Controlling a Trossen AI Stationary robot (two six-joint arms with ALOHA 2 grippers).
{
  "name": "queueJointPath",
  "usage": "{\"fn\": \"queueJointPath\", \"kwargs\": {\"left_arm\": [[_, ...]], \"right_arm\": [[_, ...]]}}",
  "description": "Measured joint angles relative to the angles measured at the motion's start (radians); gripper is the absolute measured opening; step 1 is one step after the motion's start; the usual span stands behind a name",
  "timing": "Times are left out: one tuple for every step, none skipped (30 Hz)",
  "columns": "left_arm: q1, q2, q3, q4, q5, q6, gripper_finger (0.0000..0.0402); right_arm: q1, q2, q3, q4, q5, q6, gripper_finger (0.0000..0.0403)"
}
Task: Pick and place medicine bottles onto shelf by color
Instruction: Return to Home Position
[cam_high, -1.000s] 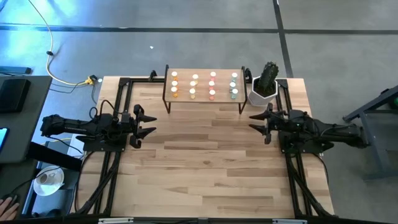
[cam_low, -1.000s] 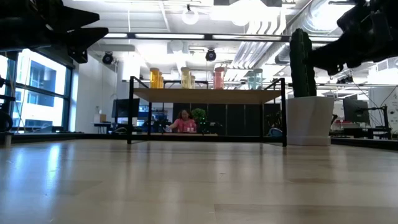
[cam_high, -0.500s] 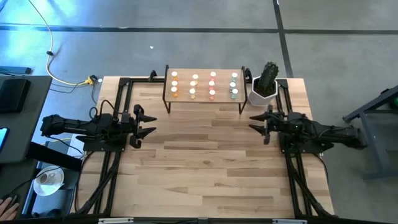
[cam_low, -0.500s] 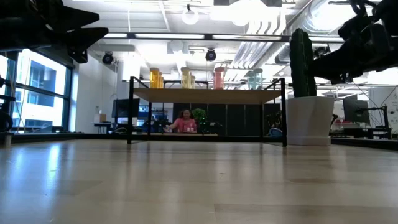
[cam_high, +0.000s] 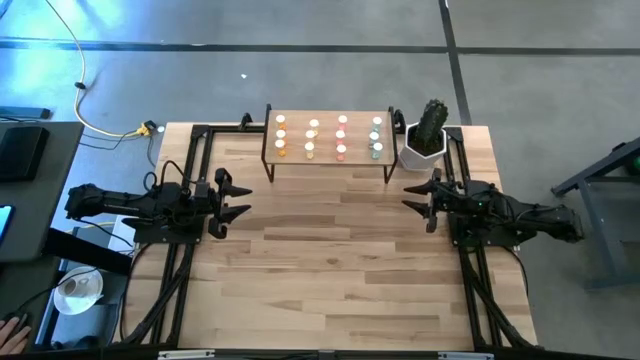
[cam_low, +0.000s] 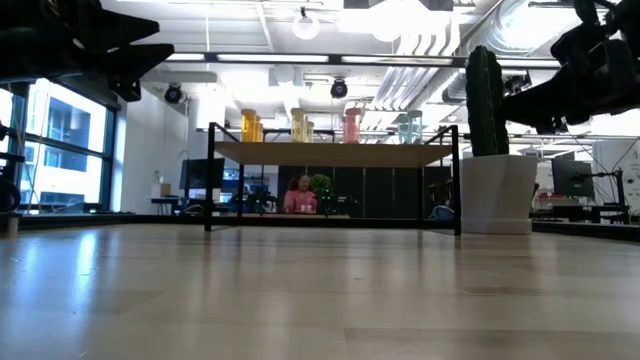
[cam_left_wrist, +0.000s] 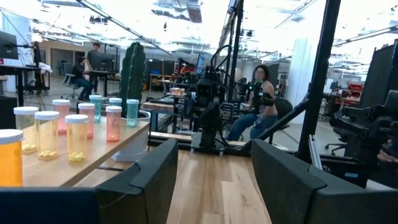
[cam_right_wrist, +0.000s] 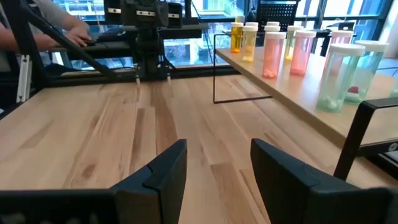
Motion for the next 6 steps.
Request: {"fn": "queueJointPath", "kwargs": {"left_arm": [[0.000, 0.000, 0.000, 0.000, 0.000, 0.000, 0.0195], [0.000, 0.000, 0.000, 0.000, 0.000, 0.000, 0.0195], [0.000, 0.000, 0.000, 0.000, 0.000, 0.000, 0.0195], [0.000, 0.000, 0.000, 0.000, 0.000, 0.000, 0.0195], [0.000, 0.000, 0.000, 0.000, 0.000, 0.000, 0.0195], [0.000, 0.000, 0.000, 0.000, 0.000, 0.000, 0.0195]], "right_arm": [[0.000, 0.000, 0.000, 0.000, 0.000, -0.001, 0.0170], [0.000, 0.000, 0.000, 0.000, 0.000, -0.001, 0.0170], [0.000, 0.000, 0.000, 0.000, 0.000, 0.000, 0.0170], [0.000, 0.000, 0.000, 0.000, 0.000, 0.002, 0.0170], [0.000, 0.000, 0.000, 0.000, 0.000, 0.008, 0.0170], [0.000, 0.000, 0.000, 0.000, 0.000, 0.018, 0.0170]]}}
